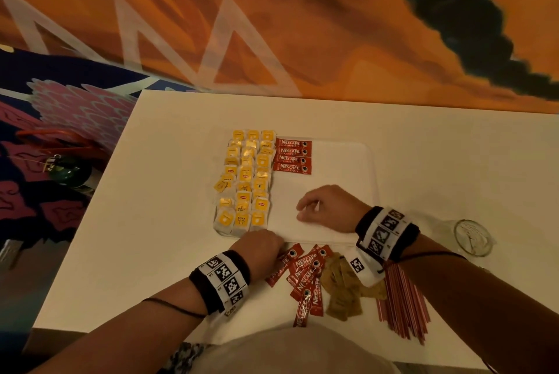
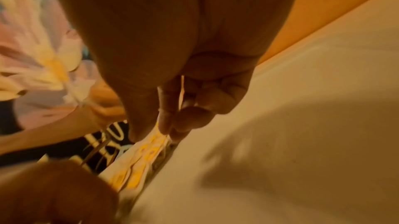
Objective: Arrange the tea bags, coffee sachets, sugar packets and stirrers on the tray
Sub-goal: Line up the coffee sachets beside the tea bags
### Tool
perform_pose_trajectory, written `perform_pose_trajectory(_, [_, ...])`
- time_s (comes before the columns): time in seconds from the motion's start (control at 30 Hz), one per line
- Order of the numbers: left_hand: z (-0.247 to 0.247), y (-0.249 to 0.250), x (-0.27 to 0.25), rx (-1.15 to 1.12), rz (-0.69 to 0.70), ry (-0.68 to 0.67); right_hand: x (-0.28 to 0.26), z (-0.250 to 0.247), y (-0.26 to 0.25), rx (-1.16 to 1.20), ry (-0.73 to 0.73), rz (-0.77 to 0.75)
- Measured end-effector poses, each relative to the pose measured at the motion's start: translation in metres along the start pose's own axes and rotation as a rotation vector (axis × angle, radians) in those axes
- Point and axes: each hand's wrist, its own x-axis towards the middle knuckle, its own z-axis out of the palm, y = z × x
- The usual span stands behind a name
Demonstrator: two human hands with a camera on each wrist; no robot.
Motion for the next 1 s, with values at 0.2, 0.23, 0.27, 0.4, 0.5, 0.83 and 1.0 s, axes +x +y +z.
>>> perform_pose_trajectory(0.2, [0.001, 0.004, -0.004, -0.091, -0.017, 0.031, -0.038, 0.025, -0.001, -0.360, -0.228, -0.097])
perform_pose_trajectory(0.23, [0.003, 0.005, -0.005, -0.095, -0.022, 0.038, -0.043, 0.029, -0.003, -0.404, -0.255, -0.116])
perform_pose_trajectory(0.27, [0.004, 0.006, -0.006, -0.096, -0.030, 0.045, -0.048, 0.034, -0.004, -0.441, -0.280, -0.128])
perform_pose_trajectory(0.4, [0.009, 0.012, -0.006, -0.067, -0.072, 0.060, -0.057, 0.051, -0.003, -0.529, -0.295, -0.117])
perform_pose_trajectory(0.5, [0.011, 0.013, -0.005, -0.101, -0.091, 0.062, -0.058, 0.058, -0.002, -0.570, -0.257, -0.122])
perform_pose_trajectory(0.83, [0.013, 0.003, -0.010, -0.323, -0.134, 0.040, -0.059, 0.066, -0.005, -0.673, -0.259, -0.141])
perform_pose_trajectory(1.0, [0.008, 0.006, -0.012, -0.465, -0.149, 0.032, -0.059, 0.064, -0.007, -0.685, -0.227, -0.146])
